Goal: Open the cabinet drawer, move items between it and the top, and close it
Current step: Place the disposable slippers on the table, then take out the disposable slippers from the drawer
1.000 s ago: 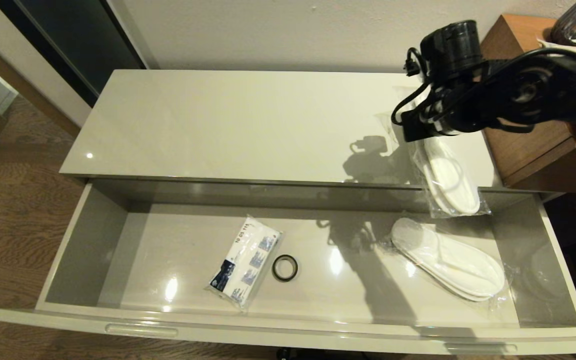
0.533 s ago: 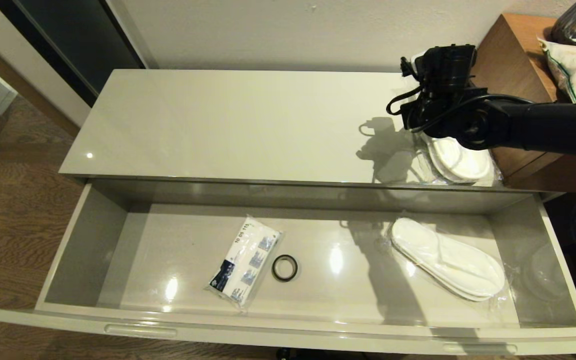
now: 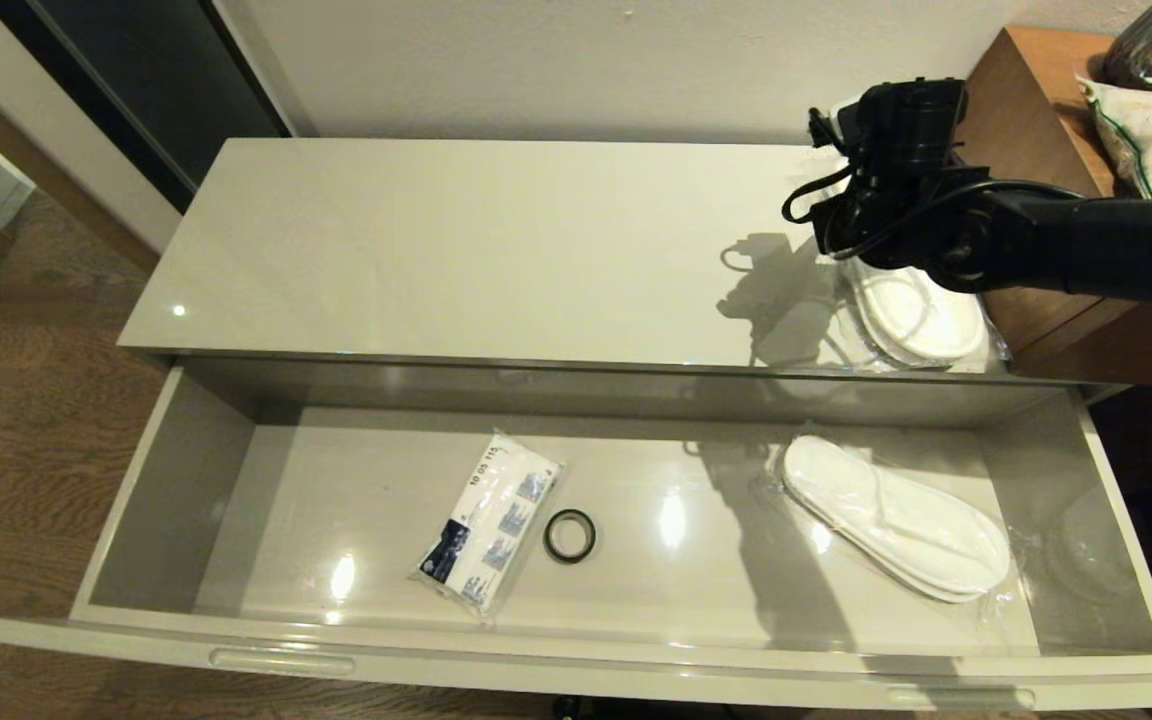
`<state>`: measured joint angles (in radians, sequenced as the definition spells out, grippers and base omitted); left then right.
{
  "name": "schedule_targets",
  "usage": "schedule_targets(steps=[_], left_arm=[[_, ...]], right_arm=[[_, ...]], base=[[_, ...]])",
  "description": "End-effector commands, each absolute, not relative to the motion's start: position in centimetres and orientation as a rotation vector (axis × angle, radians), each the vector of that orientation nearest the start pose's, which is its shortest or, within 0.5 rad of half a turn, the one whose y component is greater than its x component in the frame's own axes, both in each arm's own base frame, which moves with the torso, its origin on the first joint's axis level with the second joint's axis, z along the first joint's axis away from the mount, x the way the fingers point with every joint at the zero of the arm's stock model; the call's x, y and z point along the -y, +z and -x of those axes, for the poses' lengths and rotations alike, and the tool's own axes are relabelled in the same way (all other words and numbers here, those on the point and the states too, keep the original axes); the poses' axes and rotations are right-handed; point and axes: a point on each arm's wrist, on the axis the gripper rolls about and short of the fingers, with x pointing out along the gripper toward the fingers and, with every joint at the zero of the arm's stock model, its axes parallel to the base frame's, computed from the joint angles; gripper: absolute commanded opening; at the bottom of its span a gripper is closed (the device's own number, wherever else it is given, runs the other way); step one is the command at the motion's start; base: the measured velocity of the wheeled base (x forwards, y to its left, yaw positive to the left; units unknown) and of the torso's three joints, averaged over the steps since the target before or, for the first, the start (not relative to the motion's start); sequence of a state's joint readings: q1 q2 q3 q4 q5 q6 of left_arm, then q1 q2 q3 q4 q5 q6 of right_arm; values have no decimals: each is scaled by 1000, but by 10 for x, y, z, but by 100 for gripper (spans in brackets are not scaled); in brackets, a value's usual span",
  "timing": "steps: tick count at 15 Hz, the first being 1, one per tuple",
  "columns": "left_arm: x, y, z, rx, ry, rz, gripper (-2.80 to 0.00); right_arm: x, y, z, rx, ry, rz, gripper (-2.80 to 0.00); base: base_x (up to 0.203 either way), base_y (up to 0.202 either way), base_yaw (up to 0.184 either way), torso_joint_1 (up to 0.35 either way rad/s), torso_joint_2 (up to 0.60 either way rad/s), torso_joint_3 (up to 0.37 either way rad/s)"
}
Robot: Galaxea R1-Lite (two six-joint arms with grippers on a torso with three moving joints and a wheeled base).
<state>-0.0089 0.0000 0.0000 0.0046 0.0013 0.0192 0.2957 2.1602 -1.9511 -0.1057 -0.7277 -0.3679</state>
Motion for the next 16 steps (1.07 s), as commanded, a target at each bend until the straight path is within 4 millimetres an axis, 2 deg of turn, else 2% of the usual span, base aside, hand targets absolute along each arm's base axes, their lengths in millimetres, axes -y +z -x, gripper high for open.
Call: schedule_targets(steps=[1, 4, 7, 10, 12, 14, 16], left_arm=[[0, 75, 23, -5, -8, -20, -280], [0, 75, 23, -5, -8, -20, -280], [0, 75, 23, -5, -8, -20, -280], [0, 75, 23, -5, -8, -20, -280], [0, 75, 23, -5, -8, -20, -280], [0, 75, 23, -5, -7, -20, -280], [0, 75, 23, -5, -8, -20, -280]], right_arm=[[-115, 288, -426, -154, -415, 407, 0], [-124, 312, -398, -152, -372, 415, 0], [-139, 329, -343, -236, -268, 436, 0], [-150, 324, -270, -413, -123, 455, 0], [-152, 312, -219, -583, -49, 445, 0], [-145, 293, -193, -748, -69, 381, 0], [-136, 270, -178, -914, -114, 342, 0]], base=[[0, 0, 0, 0, 0, 0], [0, 0, 0, 0, 0, 0], [0, 0, 0, 0, 0, 0], [0, 0, 0, 0, 0, 0], [0, 0, 0, 0, 0, 0], [0, 0, 0, 0, 0, 0], [0, 0, 0, 0, 0, 0]])
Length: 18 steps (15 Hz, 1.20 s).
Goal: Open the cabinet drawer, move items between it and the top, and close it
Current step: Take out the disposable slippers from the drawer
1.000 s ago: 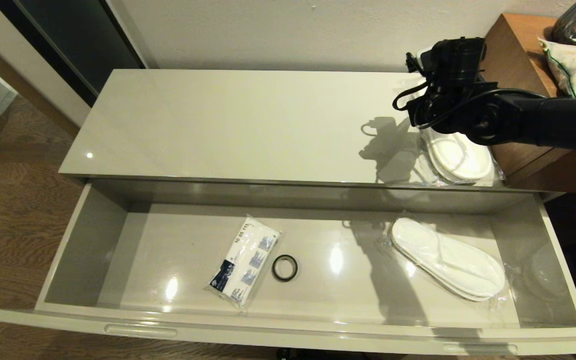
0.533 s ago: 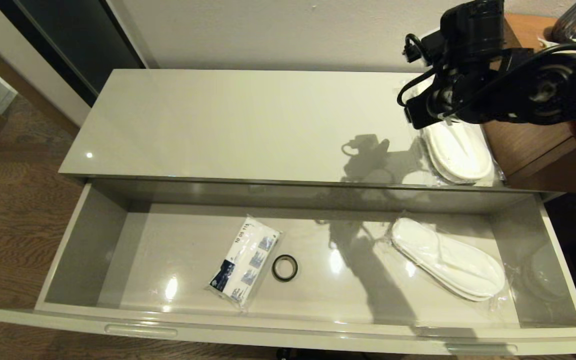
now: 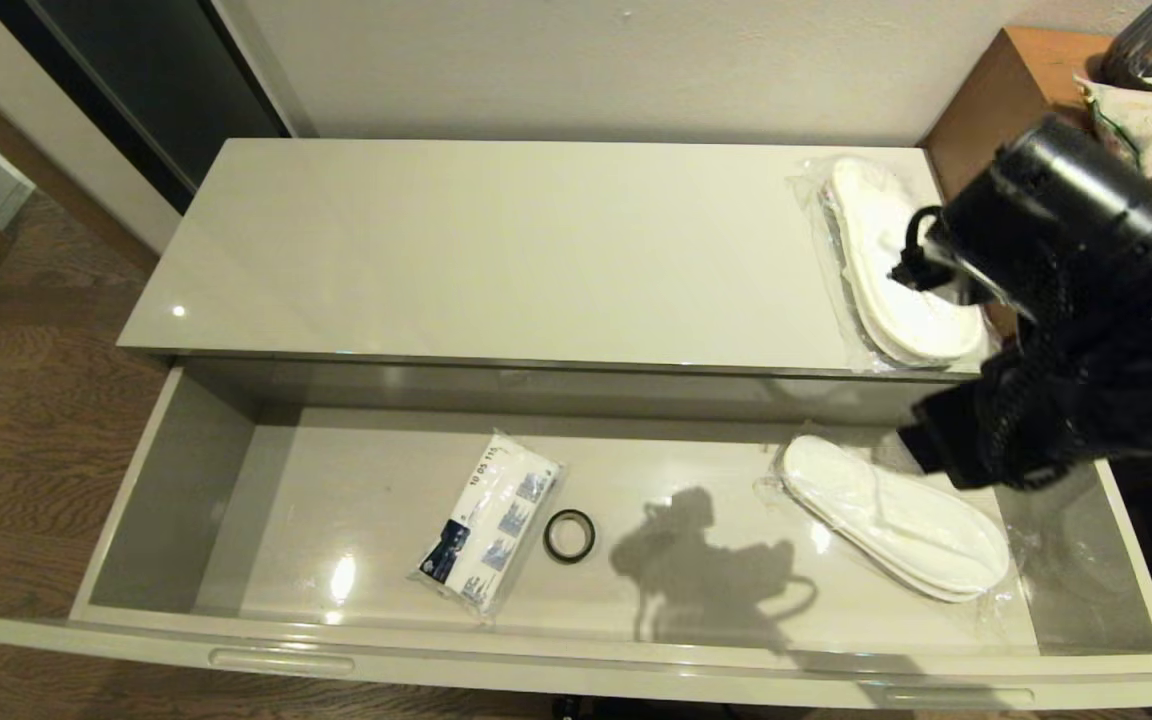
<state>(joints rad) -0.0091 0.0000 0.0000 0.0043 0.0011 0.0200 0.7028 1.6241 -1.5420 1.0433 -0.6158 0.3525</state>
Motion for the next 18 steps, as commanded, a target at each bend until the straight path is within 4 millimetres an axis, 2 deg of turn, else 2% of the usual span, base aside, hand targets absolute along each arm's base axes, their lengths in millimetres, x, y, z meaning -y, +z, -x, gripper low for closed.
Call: schedule_targets(steps=[1, 6, 9, 12, 13, 16, 18], left_arm=[[0, 75, 23, -5, -8, -20, -280], [0, 75, 23, -5, -8, -20, -280], [0, 75, 23, -5, -8, -20, -280], [0, 75, 23, -6, -8, -20, -280], [0, 75, 23, -5, -8, -20, -280], [0, 75, 23, -5, -8, -20, -280], [0, 75, 23, -5, -8, -20, -280]], right_arm=[[-131, 261, -172, -973, -143, 328, -280], [-108, 231, -152, -1084, -223, 361, -280], [-93, 205, -163, -1129, -308, 341, -280], [-84, 189, -191, -1153, -348, 345, -280], [-83, 185, -202, -1136, -334, 355, 0], [-82, 166, -246, -1077, -312, 378, 0], [-79, 159, -262, -1027, -261, 447, 0]], base=[[0, 0, 0, 0, 0, 0], [0, 0, 0, 0, 0, 0], [0, 0, 0, 0, 0, 0], [0, 0, 0, 0, 0, 0], [0, 0, 0, 0, 0, 0], [0, 0, 0, 0, 0, 0], [0, 0, 0, 0, 0, 0]])
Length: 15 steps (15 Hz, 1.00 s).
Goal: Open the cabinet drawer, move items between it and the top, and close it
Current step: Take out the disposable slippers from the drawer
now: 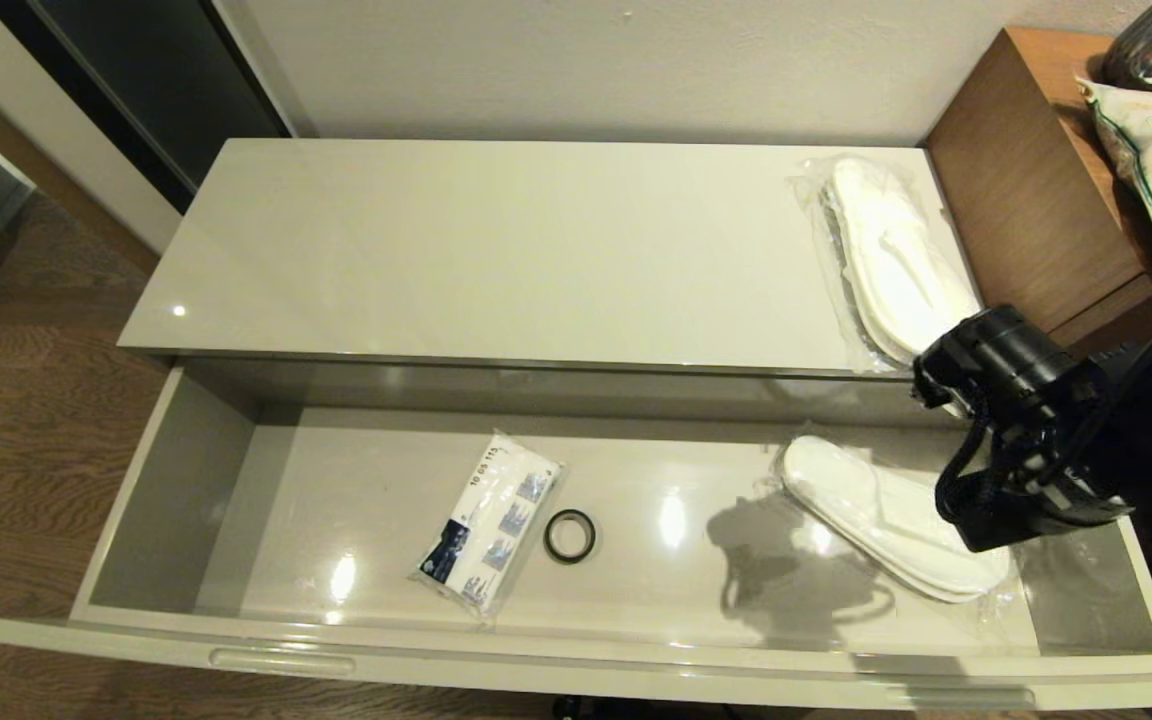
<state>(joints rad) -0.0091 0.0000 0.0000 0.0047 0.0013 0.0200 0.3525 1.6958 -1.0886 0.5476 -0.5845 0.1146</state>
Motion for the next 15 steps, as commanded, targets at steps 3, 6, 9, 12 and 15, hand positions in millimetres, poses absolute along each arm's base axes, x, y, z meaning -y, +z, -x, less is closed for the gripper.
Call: schedule_targets(steps=[3, 6, 9, 12, 15], left_arm=[[0, 75, 23, -5, -8, -20, -280], [0, 75, 23, -5, -8, -20, -280], [0, 75, 23, -5, -8, -20, -280], [0, 75, 23, -5, -8, -20, -280], [0, 75, 23, -5, -8, -20, -280]], right_arm=[[-81, 133, -270, -986, -191, 508, 0], [-83, 101, -290, -964, -151, 565, 0], [-89, 71, -317, -923, -110, 618, 0], [-89, 41, -342, -861, -72, 681, 0], [-78, 24, -355, -849, -22, 712, 0]], base=[[0, 0, 0, 0, 0, 0], [0, 0, 0, 0, 0, 0], [0, 0, 0, 0, 0, 0], [0, 0, 0, 0, 0, 0], [0, 0, 0, 0, 0, 0]])
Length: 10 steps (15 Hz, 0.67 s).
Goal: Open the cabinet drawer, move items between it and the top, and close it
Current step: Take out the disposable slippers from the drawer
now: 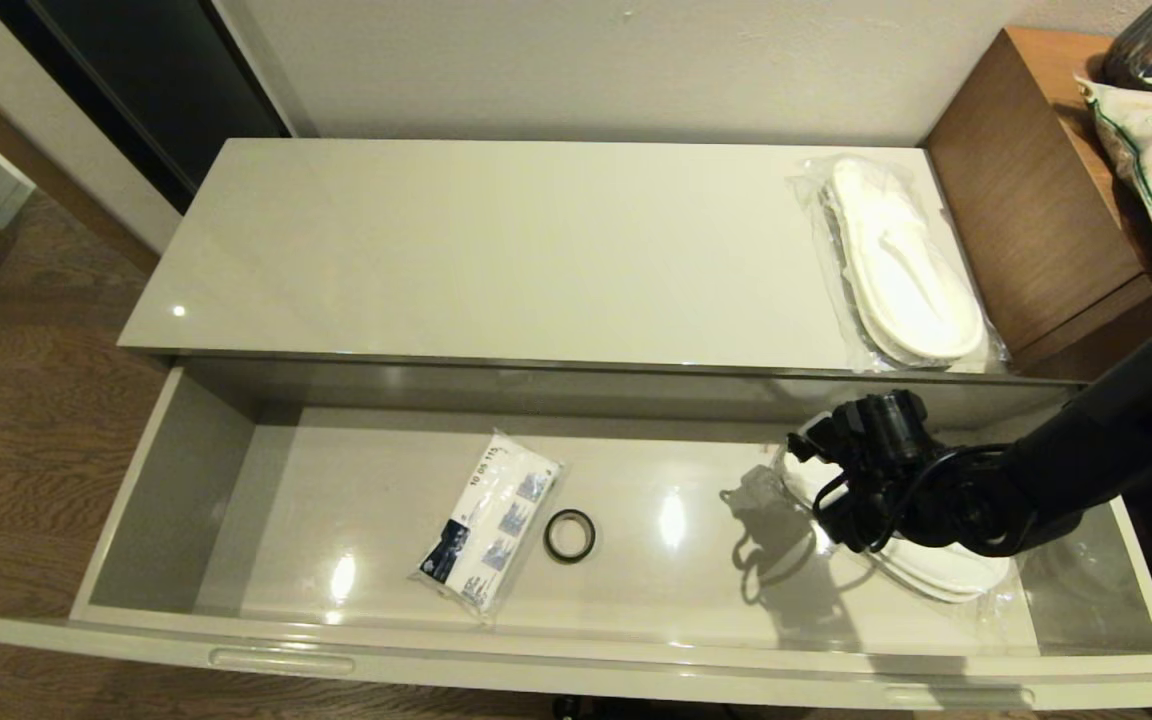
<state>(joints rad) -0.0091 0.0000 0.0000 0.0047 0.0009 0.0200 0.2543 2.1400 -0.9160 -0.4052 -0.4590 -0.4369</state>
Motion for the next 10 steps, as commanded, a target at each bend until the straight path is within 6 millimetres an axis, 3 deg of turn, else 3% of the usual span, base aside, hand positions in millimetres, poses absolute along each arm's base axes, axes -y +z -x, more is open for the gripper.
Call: schedule_targets(steps=[1, 6, 7, 10], left_arm=[[0, 75, 23, -5, -8, -20, -280], [0, 75, 23, -5, -8, -20, -280], [0, 75, 23, -5, -6, -20, -280], [0, 75, 23, -5, -8, -20, -280]], right_arm=[[-72, 20, -360, -833, -27, 721, 0], [-44, 3, -383, -750, -57, 785, 0], [-44, 2, -383, -751, -55, 789, -280], [-44, 5, -381, -756, -50, 799, -280]], base=[[0, 0, 0, 0, 0, 0], [0, 0, 0, 0, 0, 0], [0, 0, 0, 0, 0, 0], [0, 0, 0, 0, 0, 0]])
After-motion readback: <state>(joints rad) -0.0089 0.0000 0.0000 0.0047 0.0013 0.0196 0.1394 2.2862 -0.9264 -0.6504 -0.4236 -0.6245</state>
